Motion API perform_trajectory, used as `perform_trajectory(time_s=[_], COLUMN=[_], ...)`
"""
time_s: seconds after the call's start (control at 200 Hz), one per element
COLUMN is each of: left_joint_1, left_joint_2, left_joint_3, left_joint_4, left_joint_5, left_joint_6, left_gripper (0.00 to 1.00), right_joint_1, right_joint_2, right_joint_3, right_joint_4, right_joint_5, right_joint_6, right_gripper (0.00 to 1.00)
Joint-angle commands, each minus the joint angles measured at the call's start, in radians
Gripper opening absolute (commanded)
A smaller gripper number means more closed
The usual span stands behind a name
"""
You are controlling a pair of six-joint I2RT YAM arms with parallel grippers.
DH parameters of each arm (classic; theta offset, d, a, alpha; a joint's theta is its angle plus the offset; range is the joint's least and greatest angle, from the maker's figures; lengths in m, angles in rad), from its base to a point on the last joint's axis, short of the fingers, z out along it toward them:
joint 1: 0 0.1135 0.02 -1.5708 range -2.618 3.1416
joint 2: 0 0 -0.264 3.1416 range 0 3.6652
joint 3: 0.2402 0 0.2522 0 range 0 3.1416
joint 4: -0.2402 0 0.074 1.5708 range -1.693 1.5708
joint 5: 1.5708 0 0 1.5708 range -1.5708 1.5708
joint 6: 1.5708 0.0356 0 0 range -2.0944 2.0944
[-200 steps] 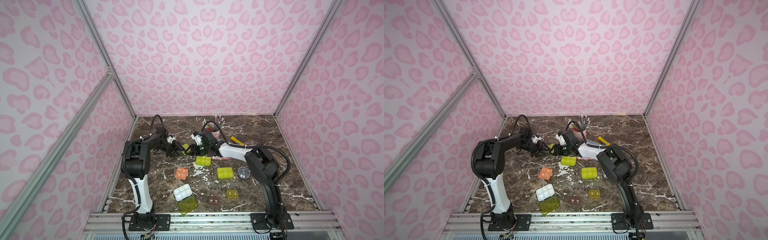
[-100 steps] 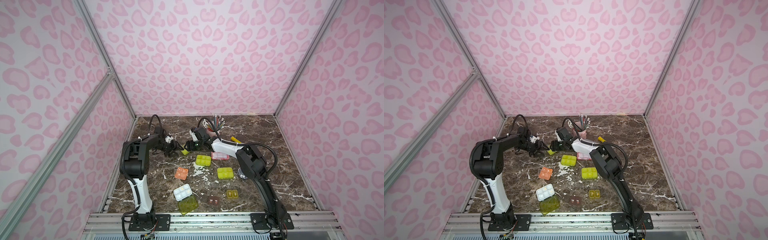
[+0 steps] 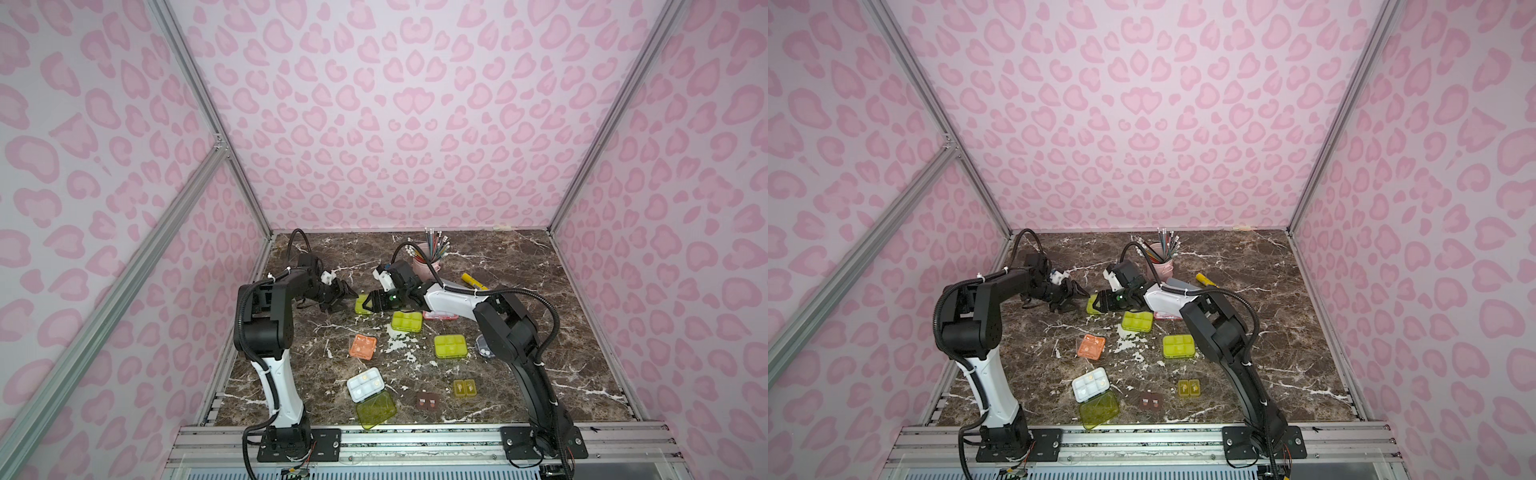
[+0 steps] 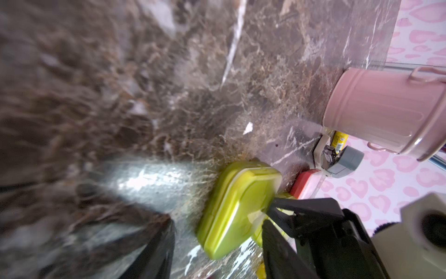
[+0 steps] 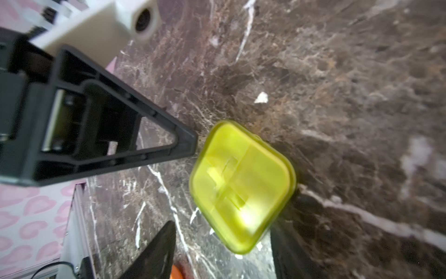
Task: Close pillboxes
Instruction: Pick up the pillbox at the center of the board.
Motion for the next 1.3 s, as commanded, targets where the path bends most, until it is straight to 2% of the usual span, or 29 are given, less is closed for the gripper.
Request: perform_trajectory(time_s=[0.0,0.135,0.365,0.695,0.71,0.78,1.025,1.19,1.295], left_joint_1=[0.001,0.002,0.001,-0.041,-0.041,-0.043,-0.044,-0.044,-0.045], left_joint_2=[-0.001,0.004,0.032,0.045,0.047,0.05,0.06,0.064,0.066], left_joint_3=[-0.001,0.003,0.014,0.01,0.011,0.011,0.002,-0.005,-0.009], left_joint_4=[-0.008,-0.008,0.011,0.022,0.022,0.022,0.05,0.059,0.07], left_joint_5=[-0.04,-0.037,-0.002,0.024,0.026,0.03,0.076,0.093,0.106], left_joint_6=[0.009,0.012,0.002,0.0,0.0,0.0,-0.022,-0.03,-0.038], left_gripper=[0.6,0.58,0.52,0.36,0.32,0.27,0.29,0.3,0.3], right_joint_1=[-0.018,-0.035,-0.042,-0.024,-0.023,-0.024,-0.034,-0.042,-0.039], right_joint_2=[0.012,0.046,0.067,0.116,0.116,0.11,0.091,0.079,0.076], right_joint_3=[0.001,0.015,0.003,0.042,0.039,0.016,-0.073,-0.146,-0.144], right_joint_4=[0.053,0.035,0.047,0.082,0.091,0.138,0.29,0.468,0.491], right_joint_5=[-0.044,-0.047,-0.126,-0.201,-0.204,-0.216,-0.253,-0.305,-0.321], right_joint_6=[0.047,0.078,0.131,0.194,0.198,0.216,0.286,0.382,0.387], right_gripper=[0.64,0.63,0.62,0.61,0.61,0.61,0.61,0.58,0.56])
